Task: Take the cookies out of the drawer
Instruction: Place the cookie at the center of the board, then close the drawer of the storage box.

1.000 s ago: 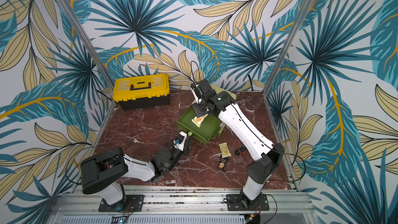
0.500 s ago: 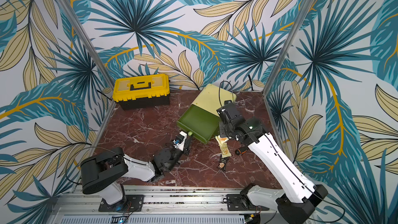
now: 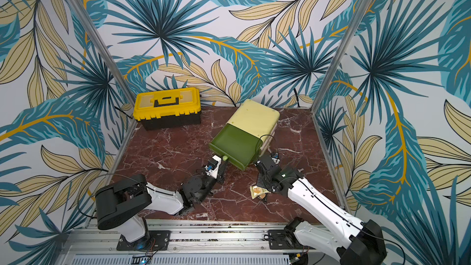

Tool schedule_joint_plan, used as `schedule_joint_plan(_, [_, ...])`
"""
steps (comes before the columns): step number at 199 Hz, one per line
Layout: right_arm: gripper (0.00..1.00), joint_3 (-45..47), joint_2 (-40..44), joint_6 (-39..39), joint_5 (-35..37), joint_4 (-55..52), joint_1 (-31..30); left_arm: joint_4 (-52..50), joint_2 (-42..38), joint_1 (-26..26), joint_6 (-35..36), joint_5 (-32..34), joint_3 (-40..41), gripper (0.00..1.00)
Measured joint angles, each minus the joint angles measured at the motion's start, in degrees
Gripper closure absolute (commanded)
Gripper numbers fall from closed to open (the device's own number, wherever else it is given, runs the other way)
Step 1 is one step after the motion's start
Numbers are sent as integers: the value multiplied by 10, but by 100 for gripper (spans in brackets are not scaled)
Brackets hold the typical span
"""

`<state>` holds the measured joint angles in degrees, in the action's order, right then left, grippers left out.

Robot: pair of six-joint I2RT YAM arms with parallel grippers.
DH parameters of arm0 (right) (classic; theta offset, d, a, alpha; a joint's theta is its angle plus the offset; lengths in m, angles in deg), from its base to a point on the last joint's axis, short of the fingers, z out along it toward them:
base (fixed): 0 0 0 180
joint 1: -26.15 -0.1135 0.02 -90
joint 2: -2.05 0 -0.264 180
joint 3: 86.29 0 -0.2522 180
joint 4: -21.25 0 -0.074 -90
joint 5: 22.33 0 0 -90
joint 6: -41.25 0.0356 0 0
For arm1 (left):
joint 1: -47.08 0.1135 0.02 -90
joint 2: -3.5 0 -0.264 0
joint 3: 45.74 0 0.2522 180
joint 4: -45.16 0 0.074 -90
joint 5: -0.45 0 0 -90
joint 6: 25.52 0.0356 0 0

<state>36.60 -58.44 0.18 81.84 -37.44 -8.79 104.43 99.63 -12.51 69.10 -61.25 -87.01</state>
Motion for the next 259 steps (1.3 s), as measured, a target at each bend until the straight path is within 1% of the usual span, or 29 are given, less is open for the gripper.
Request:
schedule_joint_plan(35, [100,66,-42,53,-18,133,0,0,0,0,0,0,0,94])
schedule_joint_plan(63, [100,98,-73,88,-22,212,0,-5,0,0,0,0,-2,93])
schedule_joint_plan(114, [100,147,-78,131,-10,282,0,-10,0,0,0,0,-7,94])
schedule_joint_plan(155, [70,151,-99,143,-11,298,0,-11,3,0,0,0,-9,94])
schedule_joint_plan(173, [57,150,-94,148,-10,295,0,-12,3,0,0,0,-9,93])
schedule_joint_plan(187, [53,141,-80,150,-6,274,0,-13,3,0,0,0,-9,94])
schedule_joint_plan(214, [52,104,-33,152,20,209,0,-14,3,0,0,1,-10,94])
schedule_joint_plan(259, [52,59,68,176,92,77,0,-36,3,0,-1,3,-28,94])
